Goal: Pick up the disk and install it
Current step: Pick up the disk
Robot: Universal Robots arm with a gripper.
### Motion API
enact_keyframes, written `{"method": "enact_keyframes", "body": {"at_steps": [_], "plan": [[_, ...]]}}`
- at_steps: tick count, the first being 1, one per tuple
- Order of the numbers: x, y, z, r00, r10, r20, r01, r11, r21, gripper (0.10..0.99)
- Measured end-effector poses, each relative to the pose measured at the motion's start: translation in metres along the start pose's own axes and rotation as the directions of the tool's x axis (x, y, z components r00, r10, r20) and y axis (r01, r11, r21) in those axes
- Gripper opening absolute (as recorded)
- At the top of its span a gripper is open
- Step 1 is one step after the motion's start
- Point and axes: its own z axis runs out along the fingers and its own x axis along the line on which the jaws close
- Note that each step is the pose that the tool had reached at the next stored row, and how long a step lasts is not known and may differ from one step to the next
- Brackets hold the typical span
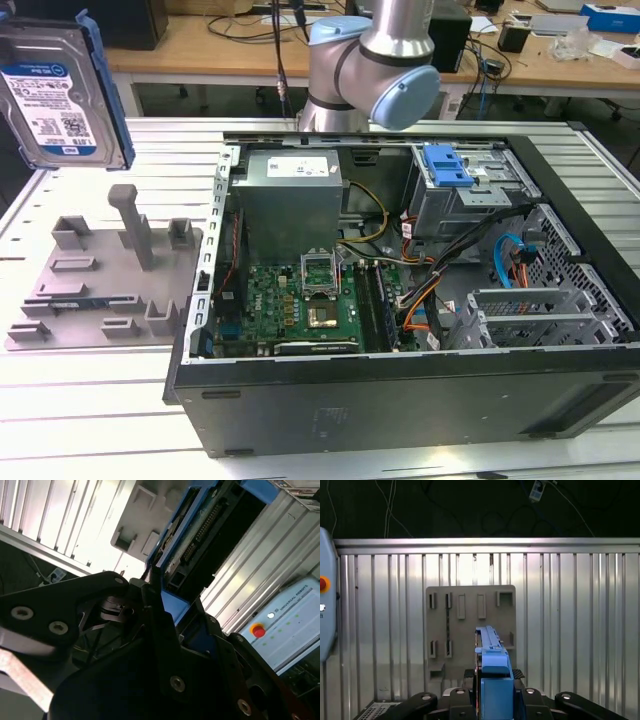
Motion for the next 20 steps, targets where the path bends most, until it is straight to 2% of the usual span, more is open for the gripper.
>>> {"method": "enact_keyframes", "body": {"at_steps": [4, 8, 19, 20], "plan": [[0.0139, -0.0215, -0.0001, 1.0000, 0.000, 0.0000, 0.000, 1.0000, 0.000, 0.369], [0.0225, -0.0360, -0.0002, 1.0000, 0.000, 0.0001, 0.000, 1.0000, 0.000, 0.369], [0.0440, -0.0829, -0.0006, 1.0000, 0.000, 0.0001, 0.000, 1.0000, 0.000, 0.369], [0.0475, -0.0903, -0.0007, 1.0000, 0.000, 0.0001, 0.000, 1.0000, 0.000, 0.369]]}}
